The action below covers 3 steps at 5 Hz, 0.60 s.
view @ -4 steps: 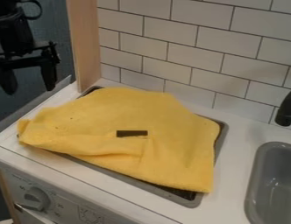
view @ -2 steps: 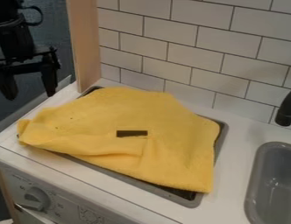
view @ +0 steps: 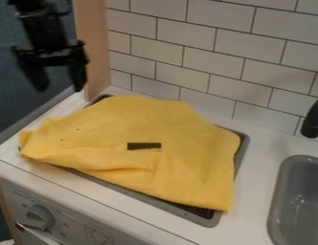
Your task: Fold the cloth from top left to bottom right
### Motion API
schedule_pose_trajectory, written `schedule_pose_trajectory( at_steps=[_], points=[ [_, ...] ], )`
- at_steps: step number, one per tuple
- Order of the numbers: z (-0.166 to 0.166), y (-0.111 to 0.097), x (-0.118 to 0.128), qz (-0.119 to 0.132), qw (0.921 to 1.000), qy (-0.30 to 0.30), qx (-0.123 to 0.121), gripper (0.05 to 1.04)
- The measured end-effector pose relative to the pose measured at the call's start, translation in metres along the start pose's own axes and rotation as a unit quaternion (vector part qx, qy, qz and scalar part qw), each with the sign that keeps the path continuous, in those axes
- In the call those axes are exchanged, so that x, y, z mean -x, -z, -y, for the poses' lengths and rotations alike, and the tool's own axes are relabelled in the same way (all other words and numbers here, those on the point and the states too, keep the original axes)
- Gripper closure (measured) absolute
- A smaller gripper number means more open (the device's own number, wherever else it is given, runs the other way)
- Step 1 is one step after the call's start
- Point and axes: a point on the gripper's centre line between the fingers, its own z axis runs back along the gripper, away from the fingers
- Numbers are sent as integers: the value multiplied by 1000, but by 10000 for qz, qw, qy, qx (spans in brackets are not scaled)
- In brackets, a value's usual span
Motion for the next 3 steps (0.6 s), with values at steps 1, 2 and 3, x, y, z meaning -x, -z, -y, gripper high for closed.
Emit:
schedule_pose_trajectory(
  at_steps=[1, 2, 3],
  points=[
    [17, 3, -27, 104, 9964, 839, -42, 84],
    [33, 12, -55, 153, 9838, 1782, -120, 85],
    [46, 23, -68, 24, 9762, 2165, -82, 84]
  ],
)
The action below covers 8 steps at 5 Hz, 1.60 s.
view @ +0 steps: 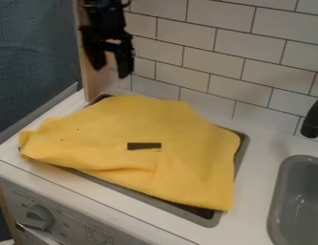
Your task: Fold the cloth from top left to bottom right
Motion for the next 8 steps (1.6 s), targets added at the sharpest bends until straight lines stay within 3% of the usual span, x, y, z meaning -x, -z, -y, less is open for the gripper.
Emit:
schedule_pose_trajectory(
  at_steps=[2, 3, 6, 7, 8],
  points=[
    [-8, 34, -25, -272, 9971, 533, 470, 84],
    [-13, 51, -22, -535, 9956, 615, 473, 84],
    [6, 72, -18, -857, 9907, 907, 550, 84],
    [4, 77, -21, -950, 9897, 901, 579, 147],
    [1, 78, -20, -1007, 9900, 855, 495, 453]
  ],
)
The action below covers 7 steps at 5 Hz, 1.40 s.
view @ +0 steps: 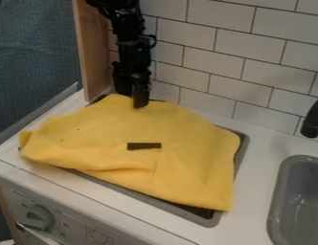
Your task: Fold the cloth from top left to bottom right
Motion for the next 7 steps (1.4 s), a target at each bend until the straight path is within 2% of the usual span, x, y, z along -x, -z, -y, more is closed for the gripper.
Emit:
schedule_pose_trajectory(
  at_steps=[1, 2, 3, 5, 7],
  points=[
    [0, 1, 0, -3, 10000, -27, -27, 741],
    [3, 3, 2, -27, 10000, -36, -42, 921],
    [6, 3, 4, -41, 10000, -31, -44, 1010],
    [28, -5, 5, -88, 9997, 177, -111, 1032],
    [53, -43, 18, 316, 9986, 356, -226, 1032]
  ],
)
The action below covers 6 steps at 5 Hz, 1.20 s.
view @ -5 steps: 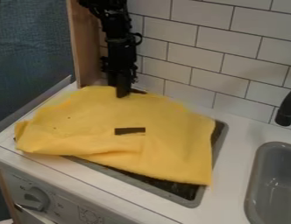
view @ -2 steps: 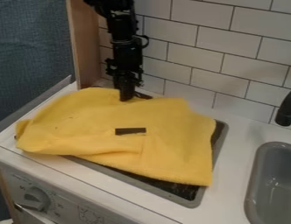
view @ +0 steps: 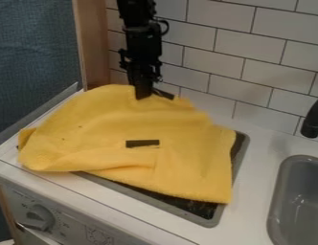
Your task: Fold the cloth from top left to bottom right
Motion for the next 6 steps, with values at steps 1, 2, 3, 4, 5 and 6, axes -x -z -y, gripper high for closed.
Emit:
schedule_pose_trajectory(
  at_steps=[1, 2, 3, 4, 5, 6],
  points=[
    [25, -5, 13, -1, 9995, 244, -176, 1032],
    [49, -13, 26, 139, 9982, 409, -407, 1032],
    [70, -17, 46, 258, 9967, 532, -554, 1032],
    [83, -5, 56, 126, 9963, 584, -618, 1032],
    [94, 11, 68, -76, 9956, 641, -676, 1032],
    [96, 25, 69, -212, 9956, 609, -684, 1032]
  ],
)
